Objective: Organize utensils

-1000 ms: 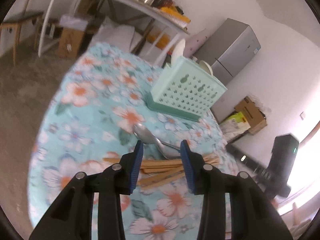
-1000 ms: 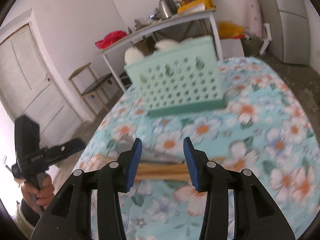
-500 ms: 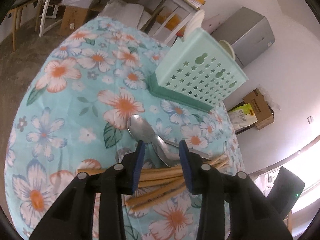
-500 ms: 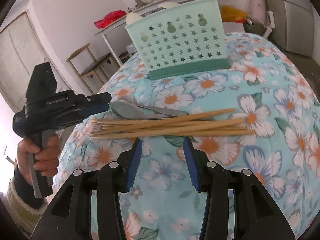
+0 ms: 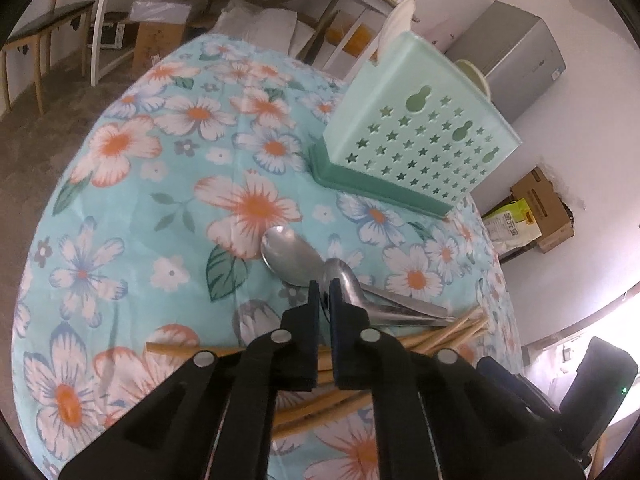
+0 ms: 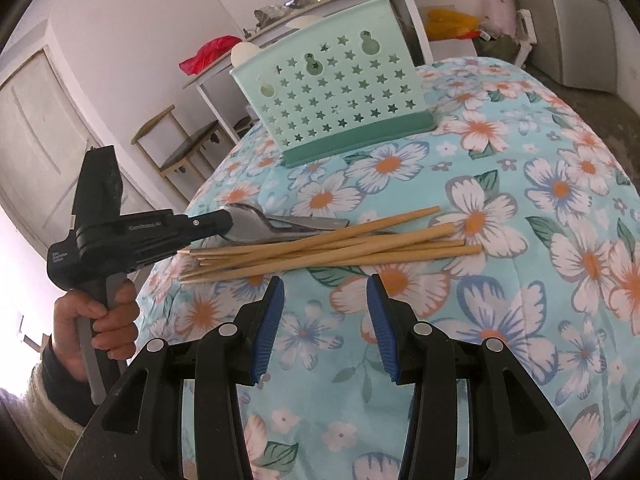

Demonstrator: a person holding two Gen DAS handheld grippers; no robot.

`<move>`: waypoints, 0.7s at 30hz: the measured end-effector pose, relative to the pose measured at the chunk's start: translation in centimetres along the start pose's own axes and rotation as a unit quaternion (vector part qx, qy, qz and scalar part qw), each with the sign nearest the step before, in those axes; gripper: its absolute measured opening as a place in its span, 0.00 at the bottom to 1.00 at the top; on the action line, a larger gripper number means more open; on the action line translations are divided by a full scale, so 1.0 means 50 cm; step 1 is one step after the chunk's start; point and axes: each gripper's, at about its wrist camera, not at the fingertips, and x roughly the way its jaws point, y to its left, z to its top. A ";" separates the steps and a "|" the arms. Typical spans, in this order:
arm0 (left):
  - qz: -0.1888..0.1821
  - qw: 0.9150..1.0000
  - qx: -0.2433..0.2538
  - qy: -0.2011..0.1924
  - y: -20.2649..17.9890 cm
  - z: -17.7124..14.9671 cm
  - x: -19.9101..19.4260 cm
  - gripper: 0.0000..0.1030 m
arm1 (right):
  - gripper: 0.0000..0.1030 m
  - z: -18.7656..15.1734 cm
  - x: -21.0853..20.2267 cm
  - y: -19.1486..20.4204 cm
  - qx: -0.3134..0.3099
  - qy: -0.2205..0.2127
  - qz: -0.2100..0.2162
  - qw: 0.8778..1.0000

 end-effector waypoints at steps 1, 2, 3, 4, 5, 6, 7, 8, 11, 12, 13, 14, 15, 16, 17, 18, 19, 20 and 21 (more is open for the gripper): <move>0.001 1.000 0.005 -0.009 -0.004 0.000 -0.007 0.03 | 0.40 -0.001 0.000 -0.001 0.001 0.000 0.000 1.000; 0.003 1.000 0.010 -0.017 -0.008 -0.001 -0.013 0.03 | 0.41 -0.001 0.001 -0.001 0.002 -0.001 -0.001 1.000; 0.004 1.000 0.014 -0.023 -0.011 -0.001 -0.019 0.02 | 0.41 -0.002 0.000 -0.002 0.004 -0.002 -0.001 1.000; 0.005 0.999 0.019 -0.030 -0.015 -0.001 -0.025 0.02 | 0.40 -0.003 -0.001 -0.003 0.006 -0.003 -0.001 1.000; 0.009 0.999 0.027 -0.039 -0.022 0.000 -0.033 0.02 | 0.40 -0.004 -0.003 -0.005 0.009 -0.004 -0.001 1.000; 0.011 0.998 0.033 -0.044 -0.027 0.001 -0.039 0.02 | 0.40 -0.003 -0.004 -0.006 0.011 -0.006 0.000 1.000; 0.016 0.998 0.043 -0.054 -0.036 0.001 -0.048 0.02 | 0.40 -0.004 -0.006 -0.007 0.014 -0.008 0.001 1.000; 0.019 0.997 0.052 -0.060 -0.042 0.002 -0.055 0.02 | 0.41 -0.003 -0.007 -0.007 0.016 -0.010 0.002 1.000; 0.032 0.992 0.080 -0.088 -0.064 0.004 -0.084 0.01 | 0.40 -0.003 -0.011 -0.011 0.019 -0.013 0.004 1.000; 0.035 0.991 0.086 -0.097 -0.069 0.004 -0.093 0.01 | 0.41 -0.003 -0.011 -0.011 0.020 -0.013 0.004 1.000; 0.039 0.989 0.093 -0.108 -0.075 0.005 -0.105 0.01 | 0.41 -0.003 -0.012 -0.011 0.020 -0.014 0.004 1.000; 0.043 0.988 0.097 -0.116 -0.079 0.007 -0.115 0.01 | 0.41 -0.002 -0.012 -0.011 0.021 -0.014 0.004 1.000; 0.047 0.986 0.101 -0.124 -0.081 0.008 -0.124 0.01 | 0.41 -0.002 -0.013 -0.011 0.021 -0.014 0.004 1.000; 0.051 0.984 0.104 -0.133 -0.083 0.010 -0.135 0.01 | 0.41 -0.002 -0.014 -0.011 0.022 -0.015 0.004 1.000; 0.052 0.983 0.105 -0.142 -0.083 0.012 -0.146 0.01 | 0.41 -0.002 -0.016 -0.012 0.023 -0.016 0.004 1.000; 0.053 0.982 0.104 -0.150 -0.082 0.014 -0.158 0.01 | 0.41 0.000 -0.016 -0.013 0.023 -0.017 0.004 1.000; 0.052 0.981 0.100 -0.159 -0.078 0.017 -0.172 0.01 | 0.41 0.000 -0.017 -0.013 0.024 -0.017 0.003 1.000; 0.053 0.980 0.098 -0.165 -0.075 0.019 -0.181 0.01 | 0.41 0.000 -0.019 -0.013 0.024 -0.018 0.003 1.000; 0.053 0.979 0.095 -0.173 -0.072 0.021 -0.193 0.01 | 0.40 0.001 -0.020 -0.013 0.025 -0.019 0.002 1.000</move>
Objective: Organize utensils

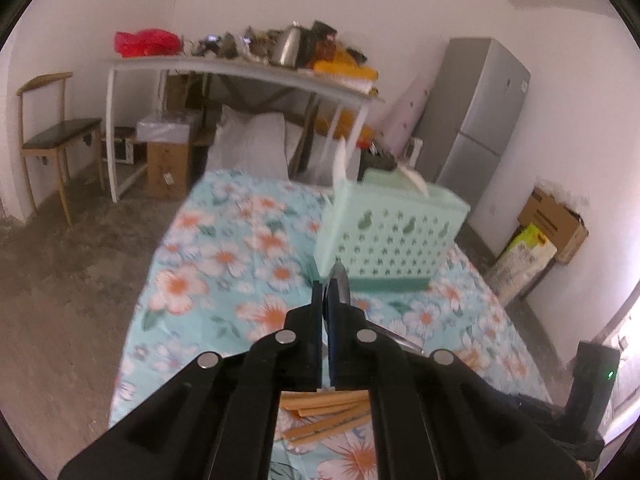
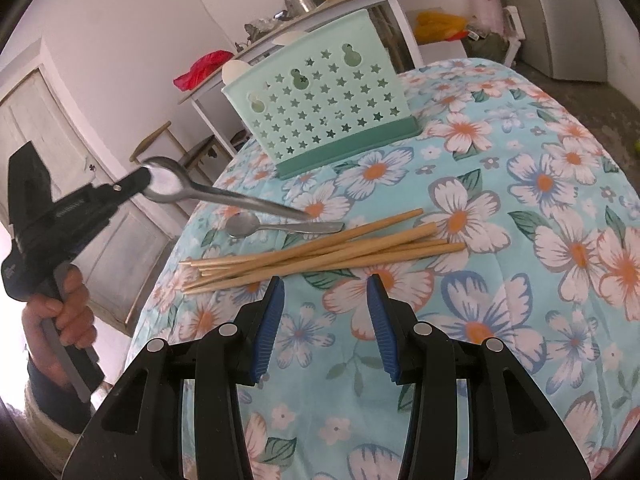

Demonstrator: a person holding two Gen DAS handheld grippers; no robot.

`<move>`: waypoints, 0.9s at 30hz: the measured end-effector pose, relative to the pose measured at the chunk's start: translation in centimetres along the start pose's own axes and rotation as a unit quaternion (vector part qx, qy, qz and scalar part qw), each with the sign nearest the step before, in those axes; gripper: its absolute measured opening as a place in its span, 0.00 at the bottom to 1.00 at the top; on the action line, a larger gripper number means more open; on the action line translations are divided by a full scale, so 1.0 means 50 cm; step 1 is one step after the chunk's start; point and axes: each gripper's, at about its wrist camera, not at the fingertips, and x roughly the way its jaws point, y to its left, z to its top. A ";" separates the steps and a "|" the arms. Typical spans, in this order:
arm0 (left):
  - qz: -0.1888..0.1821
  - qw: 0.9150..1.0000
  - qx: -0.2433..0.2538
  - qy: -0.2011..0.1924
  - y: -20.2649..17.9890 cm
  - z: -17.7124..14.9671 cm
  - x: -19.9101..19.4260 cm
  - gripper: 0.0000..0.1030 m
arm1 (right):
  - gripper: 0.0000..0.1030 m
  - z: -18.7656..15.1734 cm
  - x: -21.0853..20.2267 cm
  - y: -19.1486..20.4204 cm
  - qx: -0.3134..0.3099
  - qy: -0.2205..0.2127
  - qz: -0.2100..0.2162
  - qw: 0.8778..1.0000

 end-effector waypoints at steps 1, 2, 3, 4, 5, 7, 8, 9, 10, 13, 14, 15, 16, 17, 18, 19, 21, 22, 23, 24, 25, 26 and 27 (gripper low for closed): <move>0.004 1.000 -0.004 -0.010 0.008 0.007 -0.012 0.01 | 0.40 0.000 -0.001 0.000 0.000 0.000 0.000 1.000; 0.006 1.000 -0.007 -0.016 0.012 0.011 -0.019 0.01 | 0.40 0.000 -0.002 0.001 0.001 -0.001 0.000 1.000; 0.009 1.000 -0.010 -0.024 0.019 0.015 -0.029 0.01 | 0.41 0.001 -0.003 0.002 0.000 -0.001 -0.001 1.000; 0.013 0.999 -0.016 -0.033 0.029 0.021 -0.041 0.01 | 0.41 0.001 -0.003 0.004 0.000 -0.001 -0.001 1.000; 0.017 0.999 -0.020 -0.040 0.035 0.024 -0.049 0.01 | 0.41 0.002 -0.003 0.006 -0.001 0.000 -0.003 1.000; 0.027 0.998 -0.031 -0.054 0.054 0.032 -0.068 0.01 | 0.40 0.005 -0.004 0.013 -0.007 0.001 -0.005 1.000; 0.032 0.997 -0.034 -0.059 0.062 0.034 -0.075 0.01 | 0.40 0.008 -0.005 0.018 -0.012 0.001 -0.005 1.000; 0.038 0.996 -0.039 -0.065 0.072 0.037 -0.083 0.01 | 0.41 0.013 -0.007 0.024 -0.020 0.000 -0.006 1.000; 0.043 0.996 -0.043 -0.069 0.080 0.038 -0.089 0.01 | 0.41 0.017 -0.009 0.029 -0.025 0.000 -0.006 1.000; 0.061 0.993 -0.063 -0.083 0.113 0.043 -0.111 0.01 | 0.40 0.038 -0.007 0.052 -0.053 -0.001 -0.004 0.999; 0.065 0.992 -0.067 -0.087 0.121 0.043 -0.117 0.01 | 0.40 0.047 -0.004 0.060 -0.061 0.000 -0.001 0.998; 0.069 0.991 -0.072 -0.091 0.130 0.043 -0.123 0.01 | 0.40 0.057 0.001 0.072 -0.072 0.002 0.002 0.997; 0.075 0.989 -0.078 -0.095 0.141 0.041 -0.130 0.01 | 0.40 0.066 0.007 0.083 -0.083 0.004 0.003 0.997; 0.079 0.989 -0.083 -0.098 0.149 0.040 -0.133 0.01 | 0.41 0.074 0.015 0.095 -0.095 0.008 0.005 0.995; 0.083 0.987 -0.089 -0.102 0.161 0.038 -0.138 0.01 | 0.40 0.083 0.029 0.111 -0.111 0.016 0.009 0.994; 0.087 0.986 -0.093 -0.104 0.169 0.036 -0.141 0.01 | 0.40 0.089 0.041 0.126 -0.124 0.022 0.011 0.992; 0.096 0.984 -0.103 -0.105 0.192 0.031 -0.146 0.01 | 0.40 0.099 0.065 0.153 -0.149 0.033 0.016 0.988; 0.099 0.984 -0.109 -0.104 0.204 0.028 -0.147 0.01 | 0.40 0.102 0.078 0.165 -0.160 0.037 0.018 0.986; 0.101 0.983 -0.112 -0.103 0.212 0.025 -0.149 0.01 | 0.40 0.107 0.099 0.181 -0.176 0.044 0.019 0.983; 0.104 0.983 -0.115 -0.101 0.220 0.022 -0.149 0.01 | 0.40 0.111 0.114 0.191 -0.186 0.050 0.019 0.981; 0.106 0.982 -0.118 -0.099 0.226 0.020 -0.147 0.01 | 0.40 0.115 0.131 0.200 -0.196 0.058 0.020 0.979; 0.106 0.982 -0.121 -0.097 0.235 0.017 -0.145 0.01 | 0.40 0.119 0.149 0.208 -0.204 0.067 0.020 0.976; 0.106 0.982 -0.123 -0.096 0.240 0.016 -0.143 0.01 | 0.40 0.124 0.177 0.219 -0.217 0.084 0.021 0.972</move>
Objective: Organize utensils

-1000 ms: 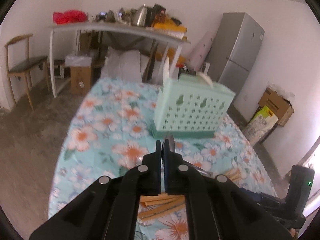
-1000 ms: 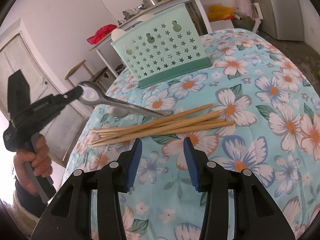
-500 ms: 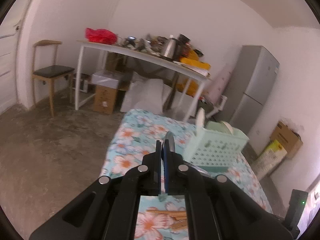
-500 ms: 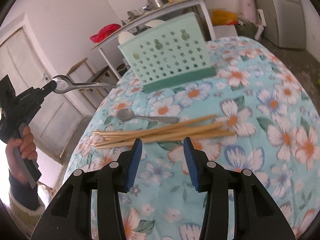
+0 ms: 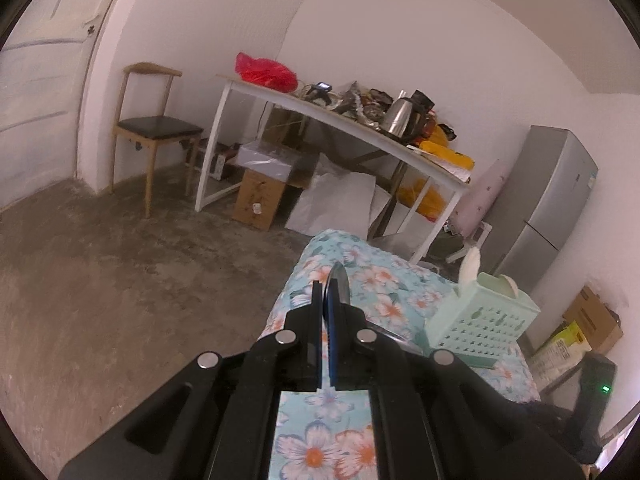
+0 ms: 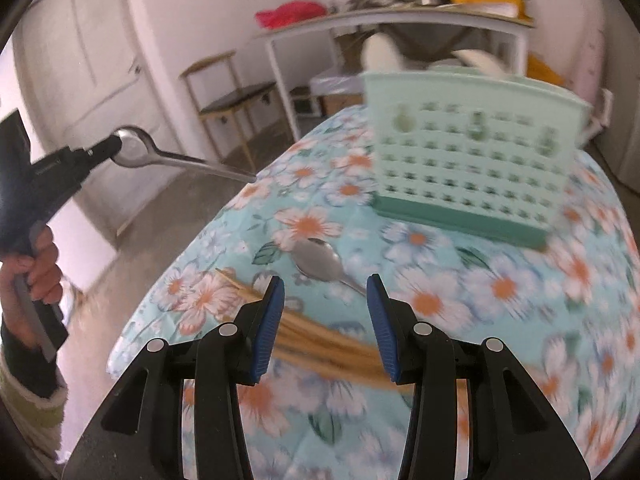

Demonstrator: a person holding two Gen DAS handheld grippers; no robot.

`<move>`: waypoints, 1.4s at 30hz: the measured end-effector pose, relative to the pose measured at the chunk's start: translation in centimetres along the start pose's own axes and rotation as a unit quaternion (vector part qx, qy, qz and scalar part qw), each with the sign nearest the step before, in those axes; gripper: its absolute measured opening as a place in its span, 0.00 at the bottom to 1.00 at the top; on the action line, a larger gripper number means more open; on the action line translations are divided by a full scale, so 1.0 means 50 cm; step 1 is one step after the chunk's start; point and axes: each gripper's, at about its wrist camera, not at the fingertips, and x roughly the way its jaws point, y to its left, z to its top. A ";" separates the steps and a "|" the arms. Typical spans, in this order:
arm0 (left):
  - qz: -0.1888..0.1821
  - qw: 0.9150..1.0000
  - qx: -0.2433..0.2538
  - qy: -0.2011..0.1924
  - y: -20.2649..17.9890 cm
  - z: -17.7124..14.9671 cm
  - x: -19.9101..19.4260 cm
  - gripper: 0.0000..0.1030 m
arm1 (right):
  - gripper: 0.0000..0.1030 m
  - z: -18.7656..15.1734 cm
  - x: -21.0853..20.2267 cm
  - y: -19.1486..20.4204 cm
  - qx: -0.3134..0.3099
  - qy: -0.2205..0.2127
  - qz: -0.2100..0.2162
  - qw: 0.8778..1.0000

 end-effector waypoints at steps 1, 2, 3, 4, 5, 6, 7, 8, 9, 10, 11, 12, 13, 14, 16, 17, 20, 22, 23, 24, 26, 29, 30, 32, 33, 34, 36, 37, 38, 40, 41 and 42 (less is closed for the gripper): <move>0.000 1.000 -0.001 0.001 0.005 -0.002 0.001 0.01 | 0.40 0.007 0.017 0.003 -0.008 0.012 0.002 1.000; 0.000 1.000 -0.002 0.001 0.009 -0.004 0.002 0.01 | 0.40 0.017 0.045 0.009 -0.024 0.032 -0.002 0.999; 0.000 1.000 -0.005 0.001 0.012 -0.005 0.004 0.01 | 0.40 0.023 0.062 0.015 -0.037 0.044 -0.010 0.998; -0.001 1.000 -0.007 0.003 0.015 -0.007 0.005 0.01 | 0.40 0.029 0.079 0.021 -0.051 0.056 -0.016 0.997; -0.002 1.000 -0.009 0.003 0.018 -0.007 0.005 0.01 | 0.40 0.034 0.095 0.028 -0.066 0.065 -0.020 0.996; -0.003 1.000 -0.011 0.004 0.020 -0.009 0.005 0.01 | 0.40 0.038 0.113 0.036 -0.084 0.075 -0.026 0.993; -0.004 1.000 -0.013 0.005 0.023 -0.010 0.006 0.01 | 0.40 0.042 0.129 0.042 -0.099 0.083 -0.030 0.991; -0.005 1.000 -0.015 0.005 0.025 -0.011 0.007 0.01 | 0.40 0.044 0.145 0.047 -0.113 0.093 -0.035 0.989; -0.006 1.000 -0.016 0.006 0.028 -0.011 0.009 0.01 | 0.40 0.044 0.156 0.049 -0.121 0.100 -0.041 0.987; -0.006 1.000 -0.017 0.008 0.029 -0.012 0.011 0.01 | 0.40 0.044 0.171 0.052 -0.131 0.109 -0.046 0.984; -0.007 1.000 -0.018 0.009 0.032 -0.013 0.012 0.01 | 0.40 0.045 0.183 0.053 -0.138 0.114 -0.048 0.983; -0.008 1.000 -0.019 0.011 0.034 -0.014 0.013 0.01 | 0.40 0.047 0.187 0.055 -0.143 0.114 -0.050 0.982; -0.009 1.000 -0.019 0.012 0.035 -0.014 0.014 0.01 | 0.40 0.051 0.191 0.059 -0.152 0.112 -0.052 0.981; -0.008 1.000 -0.018 0.013 0.035 -0.015 0.016 0.01 | 0.40 0.052 0.193 0.065 -0.162 0.109 -0.058 0.979; -0.009 1.000 -0.018 0.015 0.037 -0.017 0.019 0.01 | 0.40 0.052 0.197 0.069 -0.171 0.109 -0.066 0.977; -0.009 1.000 -0.019 0.016 0.037 -0.017 0.020 0.01 | 0.40 0.052 0.200 0.072 -0.176 0.110 -0.070 0.976; -0.009 1.000 -0.019 0.016 0.038 -0.018 0.020 0.01 | 0.40 0.051 0.206 0.076 -0.189 0.109 -0.080 0.973; -0.009 1.000 -0.019 0.016 0.038 -0.017 0.020 0.01 | 0.40 0.051 0.205 0.076 -0.194 0.110 -0.082 0.971; -0.009 1.000 -0.019 0.016 0.038 -0.018 0.021 0.01 | 0.40 0.049 0.204 0.078 -0.200 0.110 -0.088 0.970; -0.009 1.000 -0.019 0.016 0.039 -0.018 0.020 0.01 | 0.40 0.048 0.200 0.083 -0.207 0.110 -0.093 0.968; -0.008 1.000 -0.018 0.015 0.038 -0.017 0.020 0.01 | 0.39 0.039 0.191 0.097 -0.232 0.110 -0.108 0.960; -0.006 1.000 -0.016 0.013 0.034 -0.018 0.022 0.01 | 0.38 0.035 0.191 0.107 -0.254 0.110 -0.124 0.953; -0.005 1.000 -0.015 0.013 0.033 -0.018 0.022 0.01 | 0.35 0.033 0.193 0.108 -0.256 0.111 -0.125 0.952; -0.003 1.000 -0.015 0.012 0.031 -0.018 0.022 0.01 | 0.29 0.030 0.197 0.112 -0.257 0.112 -0.127 0.951; -0.002 1.000 -0.014 0.012 0.030 -0.018 0.021 0.01 | 0.23 0.030 0.199 0.114 -0.259 0.111 -0.128 0.951; -0.001 1.000 -0.014 0.011 0.028 -0.018 0.019 0.01 | 0.13 0.029 0.200 0.116 -0.260 0.110 -0.129 0.951; 0.000 1.000 -0.012 0.009 0.025 -0.015 0.014 0.01 | 0.07 0.029 0.197 0.119 -0.262 0.099 -0.137 0.950; 0.001 1.000 -0.011 0.008 0.023 -0.015 0.011 0.01 | 0.04 0.029 0.192 0.118 -0.260 0.092 -0.138 0.951; 0.001 1.000 -0.011 0.007 0.024 -0.012 0.005 0.01 | 0.04 0.029 0.186 0.116 -0.255 0.087 -0.137 0.953; 0.002 1.000 -0.008 0.003 0.022 -0.009 -0.004 0.01 | 0.00 0.036 0.172 0.110 -0.242 0.071 -0.137 0.958; 0.002 1.000 -0.006 0.001 0.020 -0.007 -0.008 0.01 | 0.00 0.040 0.164 0.106 -0.235 0.063 -0.136 0.960; 0.002 1.000 -0.005 0.000 0.019 -0.005 -0.012 0.01 | 0.00 0.046 0.146 0.096 -0.224 0.048 -0.137 0.964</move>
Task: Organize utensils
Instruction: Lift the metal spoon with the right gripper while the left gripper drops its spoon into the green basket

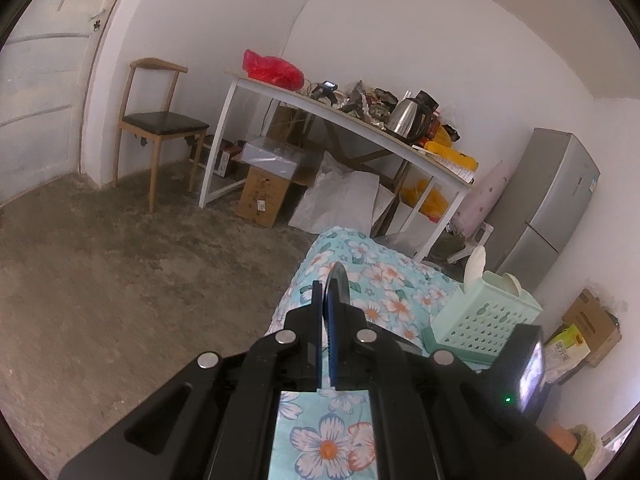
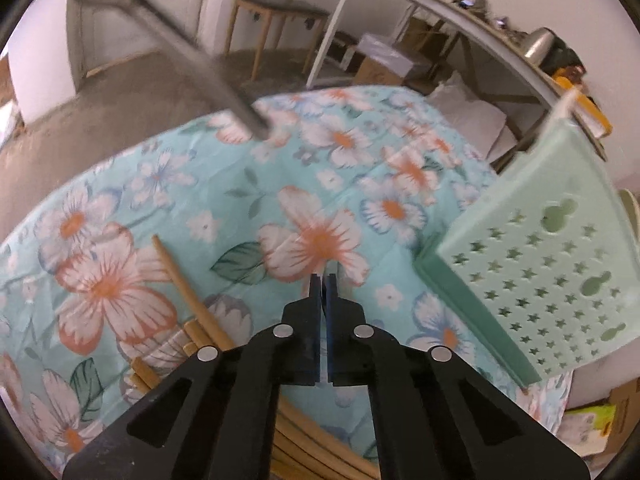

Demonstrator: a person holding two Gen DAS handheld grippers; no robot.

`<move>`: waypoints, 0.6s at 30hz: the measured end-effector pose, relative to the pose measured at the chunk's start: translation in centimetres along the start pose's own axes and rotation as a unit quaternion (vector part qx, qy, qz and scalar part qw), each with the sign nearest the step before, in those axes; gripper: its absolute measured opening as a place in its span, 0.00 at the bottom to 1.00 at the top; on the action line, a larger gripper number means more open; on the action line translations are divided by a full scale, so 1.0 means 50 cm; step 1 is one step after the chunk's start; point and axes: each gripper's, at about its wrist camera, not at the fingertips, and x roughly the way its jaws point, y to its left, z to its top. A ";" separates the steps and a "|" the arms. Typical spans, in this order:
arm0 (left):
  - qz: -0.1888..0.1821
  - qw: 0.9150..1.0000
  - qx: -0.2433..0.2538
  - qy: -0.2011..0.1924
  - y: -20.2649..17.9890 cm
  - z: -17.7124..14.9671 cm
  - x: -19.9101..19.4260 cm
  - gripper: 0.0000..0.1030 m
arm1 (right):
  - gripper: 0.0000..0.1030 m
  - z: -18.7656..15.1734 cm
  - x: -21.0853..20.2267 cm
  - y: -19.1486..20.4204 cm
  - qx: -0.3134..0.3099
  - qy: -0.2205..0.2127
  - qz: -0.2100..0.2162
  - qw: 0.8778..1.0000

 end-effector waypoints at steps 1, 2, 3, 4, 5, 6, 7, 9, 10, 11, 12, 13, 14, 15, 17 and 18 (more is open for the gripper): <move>-0.001 1.000 0.002 -0.002 -0.004 0.003 -0.004 0.01 | 0.00 -0.002 -0.010 -0.013 0.010 -0.008 -0.001 1.000; -0.003 1.000 0.003 -0.004 -0.007 0.005 -0.008 0.01 | 0.00 -0.004 -0.021 -0.024 0.020 -0.017 -0.001 1.000; -0.006 1.000 0.003 -0.007 -0.011 0.008 -0.012 0.01 | 0.00 -0.007 -0.040 -0.046 0.041 -0.030 0.000 0.999; -0.009 1.000 0.004 -0.010 -0.014 0.012 -0.017 0.01 | 0.00 -0.011 -0.056 -0.064 0.057 -0.040 0.000 0.998; -0.014 1.000 0.006 -0.015 -0.020 0.017 -0.023 0.01 | 0.00 -0.014 -0.073 -0.082 0.074 -0.052 0.000 0.996; -0.018 1.000 0.009 -0.020 -0.026 0.022 -0.030 0.01 | 0.00 -0.021 -0.097 -0.106 0.096 -0.066 0.001 0.993; -0.023 0.999 0.012 -0.027 -0.036 0.030 -0.037 0.01 | 0.00 -0.027 -0.119 -0.128 0.117 -0.080 0.002 0.990; -0.034 0.999 0.018 -0.035 -0.052 0.043 -0.047 0.01 | 0.00 -0.048 -0.170 -0.174 0.162 -0.111 0.008 0.980; -0.041 0.998 0.022 -0.038 -0.062 0.051 -0.051 0.01 | 0.00 -0.059 -0.194 -0.196 0.182 -0.125 0.010 0.975; -0.052 0.997 0.027 -0.042 -0.078 0.061 -0.058 0.01 | 0.00 -0.070 -0.217 -0.218 0.201 -0.140 0.012 0.969; -0.062 0.997 0.030 -0.044 -0.089 0.069 -0.062 0.01 | 0.00 -0.076 -0.232 -0.235 0.214 -0.151 0.014 0.965; -0.074 0.996 0.033 -0.045 -0.103 0.078 -0.064 0.01 | 0.00 -0.086 -0.253 -0.252 0.227 -0.164 0.015 0.960; -0.091 0.994 0.039 -0.047 -0.125 0.091 -0.067 0.01 | 0.00 -0.094 -0.273 -0.268 0.239 -0.177 0.017 0.955; -0.099 0.993 0.044 -0.049 -0.141 0.097 -0.068 0.01 | 0.00 -0.100 -0.288 -0.277 0.246 -0.187 0.018 0.951; -0.111 0.990 0.066 -0.056 -0.184 0.114 -0.067 0.01 | 0.00 -0.111 -0.315 -0.296 0.261 -0.208 0.018 0.943; -0.114 0.988 0.079 -0.061 -0.208 0.123 -0.066 0.01 | 0.00 -0.119 -0.334 -0.307 0.268 -0.220 0.019 0.938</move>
